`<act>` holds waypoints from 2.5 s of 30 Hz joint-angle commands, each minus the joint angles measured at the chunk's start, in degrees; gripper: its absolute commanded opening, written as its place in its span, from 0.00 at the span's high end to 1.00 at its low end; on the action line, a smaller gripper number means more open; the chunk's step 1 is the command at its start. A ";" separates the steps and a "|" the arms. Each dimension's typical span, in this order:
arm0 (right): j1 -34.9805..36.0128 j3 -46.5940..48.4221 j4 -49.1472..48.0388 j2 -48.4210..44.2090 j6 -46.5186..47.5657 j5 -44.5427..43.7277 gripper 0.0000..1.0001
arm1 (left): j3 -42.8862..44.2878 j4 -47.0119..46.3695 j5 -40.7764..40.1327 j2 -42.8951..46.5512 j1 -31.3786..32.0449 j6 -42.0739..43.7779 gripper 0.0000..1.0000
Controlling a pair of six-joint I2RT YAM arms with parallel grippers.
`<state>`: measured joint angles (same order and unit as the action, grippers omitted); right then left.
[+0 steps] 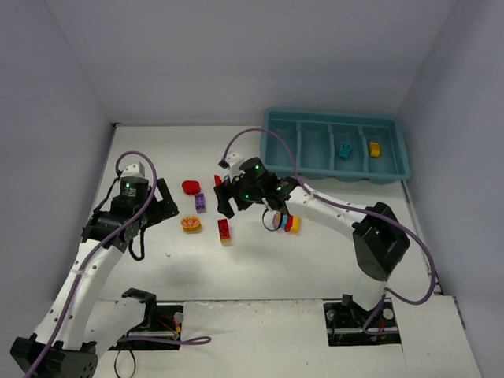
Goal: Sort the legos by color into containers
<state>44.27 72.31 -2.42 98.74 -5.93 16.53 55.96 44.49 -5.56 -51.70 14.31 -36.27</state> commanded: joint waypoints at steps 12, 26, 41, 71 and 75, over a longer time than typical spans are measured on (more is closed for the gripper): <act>2.66 17.94 -1.54 16.39 -6.90 -28.48 0.28 | 3.54 4.20 -0.24 9.60 0.37 -2.13 0.16; -2.70 31.40 2.15 30.98 -10.41 -27.00 0.37 | 5.21 8.07 0.47 11.71 0.37 -1.61 0.16; -3.67 30.44 0.75 30.99 -9.53 -20.23 0.41 | 4.68 7.01 0.55 10.66 0.37 -1.96 0.16; -3.57 23.14 -0.57 17.03 -4.62 -21.45 1.00 | 8.11 12.29 -4.10 13.47 0.37 -1.79 0.16; -8.84 20.42 -0.49 7.46 -3.30 -22.78 1.00 | 9.42 13.08 -5.25 13.47 0.28 -2.31 0.16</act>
<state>39.94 92.42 0.34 118.45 -11.46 -3.18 62.19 57.76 -8.58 -37.67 14.31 -37.98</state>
